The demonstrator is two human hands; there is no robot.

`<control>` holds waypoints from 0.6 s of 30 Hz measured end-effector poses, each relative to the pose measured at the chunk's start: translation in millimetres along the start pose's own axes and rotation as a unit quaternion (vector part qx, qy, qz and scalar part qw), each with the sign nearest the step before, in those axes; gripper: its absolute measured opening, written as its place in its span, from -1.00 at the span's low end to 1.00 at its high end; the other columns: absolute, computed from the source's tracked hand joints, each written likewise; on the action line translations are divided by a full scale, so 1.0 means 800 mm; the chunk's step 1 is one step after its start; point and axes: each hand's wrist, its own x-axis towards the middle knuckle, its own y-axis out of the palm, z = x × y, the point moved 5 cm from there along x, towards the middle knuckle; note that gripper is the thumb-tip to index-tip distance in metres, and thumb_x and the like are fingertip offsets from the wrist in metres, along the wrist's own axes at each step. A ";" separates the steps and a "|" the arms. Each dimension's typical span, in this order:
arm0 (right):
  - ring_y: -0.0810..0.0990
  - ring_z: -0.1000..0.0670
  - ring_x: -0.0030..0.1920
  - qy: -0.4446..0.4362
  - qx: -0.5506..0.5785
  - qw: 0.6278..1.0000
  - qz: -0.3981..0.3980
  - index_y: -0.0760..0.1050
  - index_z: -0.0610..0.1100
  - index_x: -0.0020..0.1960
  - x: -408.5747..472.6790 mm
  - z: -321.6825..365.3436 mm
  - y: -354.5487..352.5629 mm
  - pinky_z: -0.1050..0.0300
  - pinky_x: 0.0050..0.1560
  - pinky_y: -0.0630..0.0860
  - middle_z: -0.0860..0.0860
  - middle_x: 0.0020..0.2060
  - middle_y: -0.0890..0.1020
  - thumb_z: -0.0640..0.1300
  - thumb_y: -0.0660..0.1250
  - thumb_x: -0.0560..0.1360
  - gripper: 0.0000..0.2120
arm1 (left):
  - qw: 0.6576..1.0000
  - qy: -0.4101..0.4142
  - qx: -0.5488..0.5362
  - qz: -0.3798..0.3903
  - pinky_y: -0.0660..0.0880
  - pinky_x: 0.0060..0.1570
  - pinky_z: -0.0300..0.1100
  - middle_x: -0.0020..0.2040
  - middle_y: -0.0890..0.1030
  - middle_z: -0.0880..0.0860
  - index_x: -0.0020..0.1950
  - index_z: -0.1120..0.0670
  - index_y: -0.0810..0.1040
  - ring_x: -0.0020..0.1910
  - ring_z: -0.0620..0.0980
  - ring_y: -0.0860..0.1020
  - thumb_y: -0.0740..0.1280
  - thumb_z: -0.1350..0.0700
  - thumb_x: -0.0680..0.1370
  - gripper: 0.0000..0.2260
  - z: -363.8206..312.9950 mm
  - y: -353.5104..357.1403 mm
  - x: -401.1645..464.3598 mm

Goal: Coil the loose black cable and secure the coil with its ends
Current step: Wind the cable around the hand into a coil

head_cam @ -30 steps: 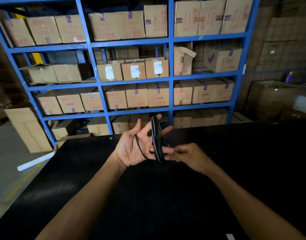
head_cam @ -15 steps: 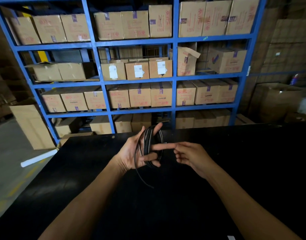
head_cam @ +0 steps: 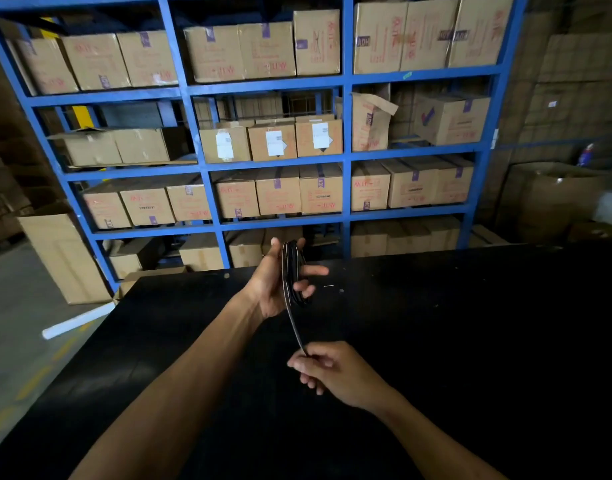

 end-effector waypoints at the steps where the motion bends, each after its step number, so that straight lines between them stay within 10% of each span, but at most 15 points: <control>1: 0.61 0.09 -0.24 -0.002 0.005 1.000 -0.015 0.69 -0.08 0.05 -0.002 -0.004 -0.005 0.20 -0.26 0.53 0.00 -0.27 0.67 -0.11 0.36 0.58 -0.86 | 1.000 -0.004 -0.011 0.015 0.65 -0.21 0.00 0.07 0.67 0.34 0.49 -0.14 0.34 -0.43 0.06 0.57 -0.09 -0.36 0.60 -0.43 -0.003 0.000 -0.004; 4: 0.62 0.12 -0.25 0.020 -0.011 0.999 -0.035 0.70 0.02 0.08 -0.009 -0.020 -0.026 0.26 -0.28 0.52 -0.04 -0.20 0.72 -0.10 0.36 0.59 -0.84 | 0.997 0.003 -0.054 0.063 0.64 -0.02 0.19 0.21 0.63 0.33 0.50 -0.17 0.34 -0.09 0.23 0.70 -0.08 -0.34 0.62 -0.46 -0.018 0.001 -0.018; 10: 0.54 0.07 -0.35 0.075 0.243 0.962 -0.104 0.69 -0.18 0.06 -0.002 -0.035 -0.058 0.24 -0.37 0.45 -0.10 -0.26 0.67 -0.24 0.35 0.58 -0.85 | 0.990 0.024 -0.070 0.116 0.25 -0.65 -0.32 -0.24 0.64 0.17 0.54 -0.14 0.31 -0.66 -0.15 0.25 -0.04 -0.26 0.66 -0.50 -0.014 0.016 -0.035; 18: 0.65 0.07 -0.20 0.059 0.516 0.838 -0.169 0.64 -0.20 0.11 0.020 0.008 -0.072 0.22 -0.16 0.62 -0.06 -0.16 0.70 -0.24 0.48 0.44 -0.76 | 0.988 0.022 -0.021 0.151 0.01 -0.63 -0.27 -0.56 0.38 0.01 0.45 -0.01 0.48 -0.65 -0.14 0.07 0.00 -0.23 0.67 -0.48 0.010 0.024 -0.031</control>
